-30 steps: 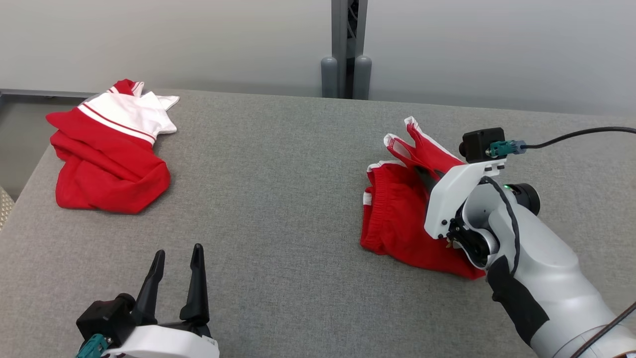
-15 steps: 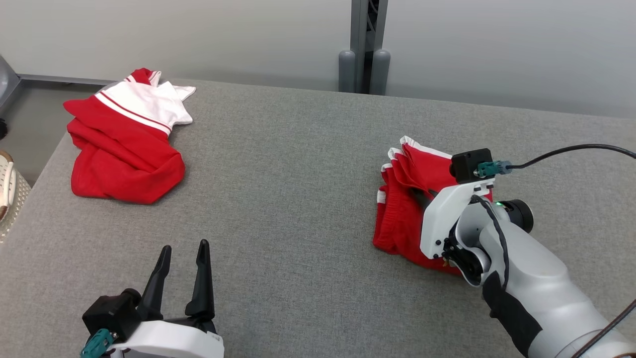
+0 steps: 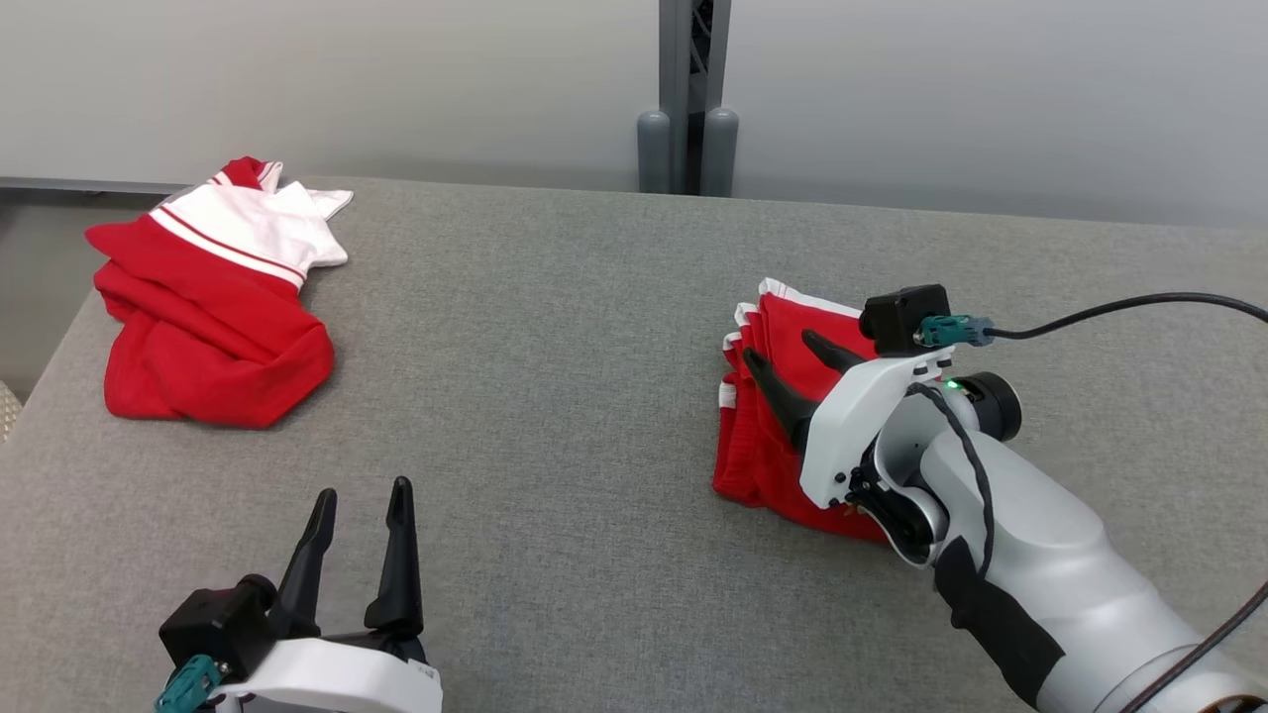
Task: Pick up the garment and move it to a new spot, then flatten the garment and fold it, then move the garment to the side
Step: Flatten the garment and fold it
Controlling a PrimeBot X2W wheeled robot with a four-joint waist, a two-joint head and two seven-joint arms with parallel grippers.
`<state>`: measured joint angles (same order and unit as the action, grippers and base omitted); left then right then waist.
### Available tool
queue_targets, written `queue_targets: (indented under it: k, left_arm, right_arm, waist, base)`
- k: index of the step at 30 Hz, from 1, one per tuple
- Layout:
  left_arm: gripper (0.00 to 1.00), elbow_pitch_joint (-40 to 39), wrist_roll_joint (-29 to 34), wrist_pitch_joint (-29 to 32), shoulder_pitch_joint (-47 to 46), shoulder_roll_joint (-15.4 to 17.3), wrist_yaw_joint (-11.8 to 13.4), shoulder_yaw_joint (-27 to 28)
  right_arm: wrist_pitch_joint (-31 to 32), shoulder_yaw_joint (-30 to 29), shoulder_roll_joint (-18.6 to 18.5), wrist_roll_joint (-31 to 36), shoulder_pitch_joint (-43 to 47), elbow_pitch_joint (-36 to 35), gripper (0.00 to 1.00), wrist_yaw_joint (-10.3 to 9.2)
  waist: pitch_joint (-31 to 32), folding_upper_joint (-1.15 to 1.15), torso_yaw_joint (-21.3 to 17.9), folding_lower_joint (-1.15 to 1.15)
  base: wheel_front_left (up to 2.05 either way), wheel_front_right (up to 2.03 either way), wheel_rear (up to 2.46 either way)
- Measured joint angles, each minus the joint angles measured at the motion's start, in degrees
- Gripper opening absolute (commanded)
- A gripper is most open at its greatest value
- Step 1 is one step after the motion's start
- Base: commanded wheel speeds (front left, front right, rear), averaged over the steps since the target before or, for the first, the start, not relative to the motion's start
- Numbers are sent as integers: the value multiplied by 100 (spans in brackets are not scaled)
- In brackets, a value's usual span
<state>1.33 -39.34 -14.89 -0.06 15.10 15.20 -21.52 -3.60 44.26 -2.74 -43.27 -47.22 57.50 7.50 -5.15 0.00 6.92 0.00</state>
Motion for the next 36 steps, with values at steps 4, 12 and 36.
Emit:
queue_targets:
  k: [4, 12, 36]
  left_arm:
    - [100, -19, 8, -1, 20, 15, 3, -1]
    - [100, -69, 43, 8, 74, 22, 18, -83]
    - [100, -26, 53, 74, 63, 15, 0, -266]
  right_arm:
    - [-280, -67, 1, -16, -120, 36, 100, 0]
    - [-895, -534, -7, 103, -314, 751, 100, 0]
    - [-1129, -914, -65, 263, 477, 1282, 0, 0]
  waist:
    - [35, 0, -133, 0]
    - [84, 0, -331, 0]
    - [26, 0, -174, 0]
  base:
    - [0, 0, 0]
    - [0, 0, 0]
    - [0, 0, 0]
